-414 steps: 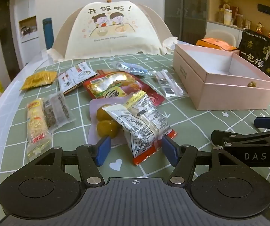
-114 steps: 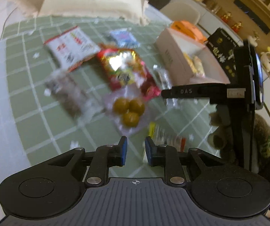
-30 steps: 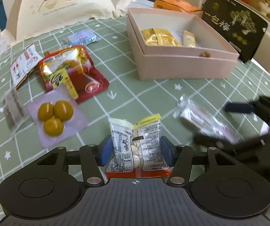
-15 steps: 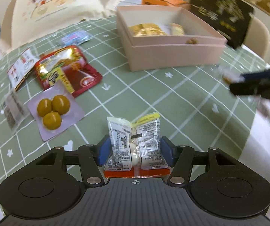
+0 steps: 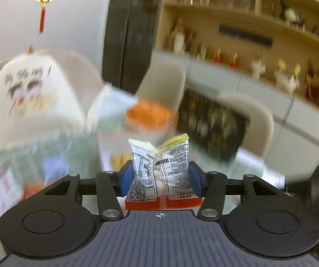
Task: Organize snacks
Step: 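Carry the stick bag and candy pack into the pink box and release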
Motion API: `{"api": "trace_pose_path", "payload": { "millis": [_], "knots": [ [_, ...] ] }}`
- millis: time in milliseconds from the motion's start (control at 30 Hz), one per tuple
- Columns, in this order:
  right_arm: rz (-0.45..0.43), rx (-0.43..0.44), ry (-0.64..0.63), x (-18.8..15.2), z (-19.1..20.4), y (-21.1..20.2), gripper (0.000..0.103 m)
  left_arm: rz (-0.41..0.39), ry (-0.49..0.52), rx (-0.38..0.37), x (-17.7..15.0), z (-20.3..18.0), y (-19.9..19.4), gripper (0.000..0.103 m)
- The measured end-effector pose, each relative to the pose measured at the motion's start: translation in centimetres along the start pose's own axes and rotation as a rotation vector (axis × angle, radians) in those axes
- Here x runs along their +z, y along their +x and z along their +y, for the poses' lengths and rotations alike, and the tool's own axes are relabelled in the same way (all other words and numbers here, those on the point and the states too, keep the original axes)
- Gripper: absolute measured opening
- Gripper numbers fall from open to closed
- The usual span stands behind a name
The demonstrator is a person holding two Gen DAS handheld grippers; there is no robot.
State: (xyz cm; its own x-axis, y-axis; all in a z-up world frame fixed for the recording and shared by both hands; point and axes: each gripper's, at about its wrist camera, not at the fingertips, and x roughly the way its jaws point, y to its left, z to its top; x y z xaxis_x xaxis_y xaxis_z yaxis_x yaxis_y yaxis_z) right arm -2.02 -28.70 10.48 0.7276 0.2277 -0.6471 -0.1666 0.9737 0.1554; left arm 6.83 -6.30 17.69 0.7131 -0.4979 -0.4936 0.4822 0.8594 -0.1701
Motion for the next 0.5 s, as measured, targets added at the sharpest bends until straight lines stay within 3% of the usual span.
{"api": "trace_pose_path", "payload": {
  "millis": [67,100,133,200,367,500],
  "knots": [
    [-0.02,-0.014,0.009,0.9,0.0,0.1,0.036,0.032,-0.042,-0.047,1.9,0.9,3.0,0.061],
    [-0.03,-0.016,0.009,1.3,0.1,0.2,0.036,0.095,-0.102,-0.077,2.2,2.1,5.3,0.061],
    [-0.037,-0.014,0.007,1.6,0.2,0.4,0.036,0.138,-0.159,-0.076,1.9,3.2,7.0,0.06],
    [-0.034,-0.003,0.011,2.2,0.3,0.8,0.036,0.13,-0.231,-0.011,0.3,4.9,8.6,0.056],
    [-0.043,-0.002,0.015,3.5,0.0,1.1,0.036,0.048,-0.365,-0.006,-3.5,7.3,6.1,0.056],
    [-0.078,0.03,0.008,8.5,0.0,2.6,0.036,0.07,-0.331,0.045,-3.5,8.6,4.3,0.056]
  ]
}}
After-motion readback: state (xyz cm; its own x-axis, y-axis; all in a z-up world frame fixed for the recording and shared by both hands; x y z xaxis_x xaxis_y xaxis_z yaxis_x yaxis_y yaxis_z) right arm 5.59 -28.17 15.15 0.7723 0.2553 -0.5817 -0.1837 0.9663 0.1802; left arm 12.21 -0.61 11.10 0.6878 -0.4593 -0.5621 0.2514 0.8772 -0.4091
